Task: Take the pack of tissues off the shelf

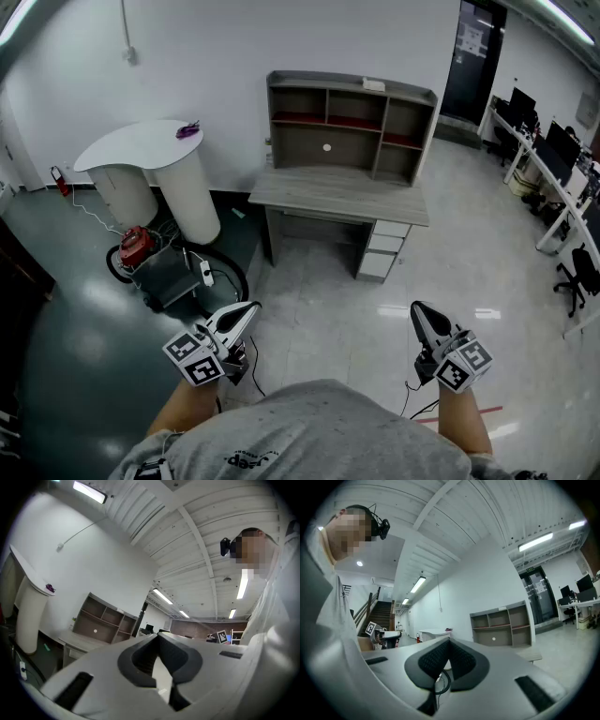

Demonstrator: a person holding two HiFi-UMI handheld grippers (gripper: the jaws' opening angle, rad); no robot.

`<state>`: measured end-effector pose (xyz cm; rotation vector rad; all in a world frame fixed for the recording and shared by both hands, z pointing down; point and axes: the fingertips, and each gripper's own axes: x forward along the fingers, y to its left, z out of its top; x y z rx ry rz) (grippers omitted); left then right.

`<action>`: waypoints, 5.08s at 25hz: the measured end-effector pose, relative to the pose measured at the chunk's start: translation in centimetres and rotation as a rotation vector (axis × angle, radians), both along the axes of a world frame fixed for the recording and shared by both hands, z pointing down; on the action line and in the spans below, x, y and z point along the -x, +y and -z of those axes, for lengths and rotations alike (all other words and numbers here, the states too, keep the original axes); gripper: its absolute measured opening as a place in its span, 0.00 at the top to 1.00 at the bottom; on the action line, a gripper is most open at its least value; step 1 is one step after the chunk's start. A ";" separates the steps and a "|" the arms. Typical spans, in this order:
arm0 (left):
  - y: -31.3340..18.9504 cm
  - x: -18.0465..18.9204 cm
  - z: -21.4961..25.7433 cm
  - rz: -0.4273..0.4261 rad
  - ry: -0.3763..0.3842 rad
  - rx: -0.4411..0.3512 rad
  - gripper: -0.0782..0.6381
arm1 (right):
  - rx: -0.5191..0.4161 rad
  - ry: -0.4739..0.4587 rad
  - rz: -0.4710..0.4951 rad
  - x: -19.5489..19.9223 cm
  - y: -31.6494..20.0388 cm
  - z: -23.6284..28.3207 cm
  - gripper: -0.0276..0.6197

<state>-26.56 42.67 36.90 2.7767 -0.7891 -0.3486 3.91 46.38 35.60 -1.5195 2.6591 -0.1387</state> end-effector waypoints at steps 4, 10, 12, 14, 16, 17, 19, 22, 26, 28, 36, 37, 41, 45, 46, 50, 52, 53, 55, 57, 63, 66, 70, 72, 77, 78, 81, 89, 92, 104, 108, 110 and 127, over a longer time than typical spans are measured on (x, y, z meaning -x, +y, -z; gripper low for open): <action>0.0 -0.6 0.0 -0.014 -0.003 0.001 0.88 | 0.005 -0.016 -0.005 -0.4 0.2 -0.3 0.96; -0.1 -1.6 0.2 -0.031 -0.007 -0.002 0.88 | 0.007 -0.025 -0.017 -1.3 0.3 -0.3 0.96; 0.0 -1.9 0.3 -0.034 -0.009 -0.002 0.88 | 0.005 -0.026 -0.025 -1.6 0.5 -0.2 0.96; 0.2 -2.2 0.2 -0.036 -0.013 0.000 0.88 | 0.002 -0.022 -0.030 -1.8 0.7 -0.1 0.95; 0.4 -2.7 0.2 -0.038 -0.015 -0.001 0.88 | 0.002 -0.016 -0.031 -2.1 1.0 -0.1 0.95; 0.6 -3.0 0.3 -0.038 -0.014 -0.003 0.88 | 0.003 -0.014 -0.030 -2.4 1.2 -0.1 0.95; 0.9 -3.7 0.5 -0.036 -0.012 -0.004 0.88 | 0.006 -0.013 -0.025 -3.0 1.6 -0.1 0.95; 1.3 -4.9 0.7 -0.031 0.002 -0.003 0.88 | 0.010 0.001 -0.018 -4.1 2.4 0.0 0.95; 2.2 -7.6 0.4 -0.035 0.024 0.005 0.87 | 0.013 0.018 -0.006 -6.4 3.9 0.0 0.94; 2.9 -9.5 0.0 -0.042 0.033 0.014 0.87 | 0.011 0.022 0.000 -7.9 4.9 0.0 0.94; 4.1 -16.0 -1.3 -0.087 0.036 0.048 0.87 | 0.001 0.019 0.016 -12.3 6.8 -1.0 0.94; 4.0 -16.3 -1.2 -0.089 0.031 0.048 0.87 | -0.002 0.017 0.017 -12.6 6.6 -1.1 0.94; 2.5 -16.5 -0.8 -0.085 0.029 0.048 0.87 | 0.002 0.012 0.019 -12.8 5.2 -1.4 0.94; -0.3 -15.9 -1.1 -0.092 0.038 0.061 0.87 | 0.018 0.016 0.021 -12.0 2.3 -1.8 0.94; -1.1 -15.7 -1.3 -0.096 0.040 0.064 0.87 | 0.021 0.018 0.020 -11.7 1.4 -1.8 0.94; -6.4 -13.8 -1.8 -0.112 0.061 0.057 0.87 | 0.015 0.039 0.008 -9.9 -3.5 -1.8 0.94; -9.9 -12.5 -1.6 -0.120 0.069 0.047 0.87 | 0.005 0.050 -0.005 -8.7 -6.8 -1.5 0.94; -11.8 -11.7 -1.4 -0.124 0.071 0.045 0.87 | 0.003 0.050 -0.012 -7.9 -8.6 -1.3 0.94; -15.4 -10.0 -0.7 -0.133 0.073 0.039 0.87 | -0.002 0.049 -0.020 -6.2 -12.0 -0.7 0.94; -18.8 -8.2 0.1 -0.139 0.069 0.020 0.87 | -0.014 0.055 -0.024 -4.5 -15.4 0.1 0.94; -28.1 -2.8 1.3 -0.129 0.070 -0.001 0.87 | -0.032 0.060 -0.015 0.4 -25.3 1.5 0.94; -31.2 -0.9 0.8 -0.107 0.080 0.013 0.87 | -0.009 0.078 0.005 2.1 -29.1 1.2 0.94; -34.5 0.8 -0.2 -0.062 0.092 0.043 0.87 | 0.002 0.082 0.037 2.9 -33.3 1.1 0.94; -36.2 1.1 -0.6 -0.038 0.096 0.060 0.87 | 0.005 0.072 0.053 2.9 -35.6 0.9 0.94; -39.8 0.5 -1.5 0.029 0.075 0.071 0.87 | 0.012 0.061 0.125 2.1 -41.6 -0.2 0.94; -40.7 0.3 -1.6 0.050 0.071 0.069 0.87 | 0.009 0.056 0.143 1.7 -43.0 -0.3 0.94; -43.6 -1.0 -1.4 0.117 0.066 0.058 0.87 | -0.009 0.036 0.191 -0.1 -47.5 -0.5 0.94; -52.6 -9.9 1.0 0.193 0.084 0.017 0.87 | -0.066 0.061 0.287 -8.0 -58.8 1.7 0.94; -55.5 -13.3 1.2 0.183 0.090 0.019 0.87 | -0.067 0.071 0.292 -10.5 -62.4 1.9 0.94; -68.0 -16.0 0.7 0.087 0.054 0.024 0.87 | -0.063 0.098 0.174 -13.0 -75.1 2.2 0.91; -74.8 -14.8 1.0 0.021 0.065 0.020 0.87 | -0.079 0.118 0.081 -12.4 -79.9 3.6 0.91; -77.8 -14.4 1.3 -0.020 0.069 0.031 0.87 | -0.076 0.141 0.028 -12.3 -82.0 4.3 0.91; -86.5 -18.4 0.4 -0.063 0.084 0.078 0.87 | -0.099 0.529 -0.038 -19.7 -96.5 12.6 0.68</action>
